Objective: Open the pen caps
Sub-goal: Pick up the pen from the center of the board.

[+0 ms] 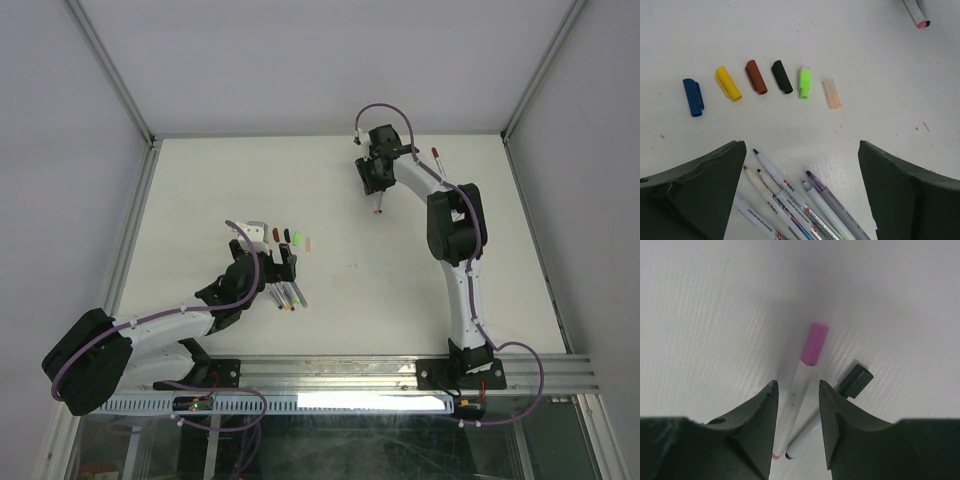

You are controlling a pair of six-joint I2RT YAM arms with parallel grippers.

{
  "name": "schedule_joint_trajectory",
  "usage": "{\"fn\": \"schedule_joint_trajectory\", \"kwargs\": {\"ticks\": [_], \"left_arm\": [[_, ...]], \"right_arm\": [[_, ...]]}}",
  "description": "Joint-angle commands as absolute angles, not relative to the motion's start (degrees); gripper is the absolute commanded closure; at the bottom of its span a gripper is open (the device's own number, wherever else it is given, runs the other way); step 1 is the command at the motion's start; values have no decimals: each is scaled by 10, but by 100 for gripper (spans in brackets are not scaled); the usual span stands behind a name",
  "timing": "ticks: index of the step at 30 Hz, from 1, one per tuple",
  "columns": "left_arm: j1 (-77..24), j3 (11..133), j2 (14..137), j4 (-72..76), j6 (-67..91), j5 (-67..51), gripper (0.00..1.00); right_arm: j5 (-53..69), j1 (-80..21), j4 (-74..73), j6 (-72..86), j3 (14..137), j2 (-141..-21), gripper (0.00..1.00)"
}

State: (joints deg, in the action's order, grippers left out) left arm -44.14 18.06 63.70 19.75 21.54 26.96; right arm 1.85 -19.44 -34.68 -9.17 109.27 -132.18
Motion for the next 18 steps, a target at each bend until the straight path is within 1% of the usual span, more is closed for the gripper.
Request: {"fn": "schedule_joint_trajectory", "kwargs": {"ticks": [1, 5, 6, 8, 9, 10, 13, 16, 18], "left_arm": [[-437, 184, 633, 233, 203, 270, 1], [-436, 184, 633, 233, 204, 270, 1], [-437, 184, 634, 233, 203, 269, 1], [-436, 185, 633, 233, 204, 269, 1], [-436, 184, 632, 234, 204, 269, 1], [-436, 183, 632, 234, 203, 269, 1], [-436, 181, 629, 235, 204, 270, 1], [-436, 178, 625, 235, 204, 269, 1], [-436, 176, 623, 237, 205, 270, 1]], "right_arm": [[2, -199, -349, -88, 1123, -1331, 63], [0, -203, -349, -93, 1111, -1332, 67], [-1, -205, -349, -95, 1107, -1331, 70], [-10, -213, -348, -101, 1097, -1326, 73], [-13, -217, -346, -104, 1092, -1323, 77], [-16, -221, -345, -107, 1087, -1319, 79], [-23, -236, -340, -119, 1064, -1304, 90], [-21, -253, -330, -136, 1030, -1278, 94], [-4, -264, -329, -145, 1008, -1259, 94]]}}
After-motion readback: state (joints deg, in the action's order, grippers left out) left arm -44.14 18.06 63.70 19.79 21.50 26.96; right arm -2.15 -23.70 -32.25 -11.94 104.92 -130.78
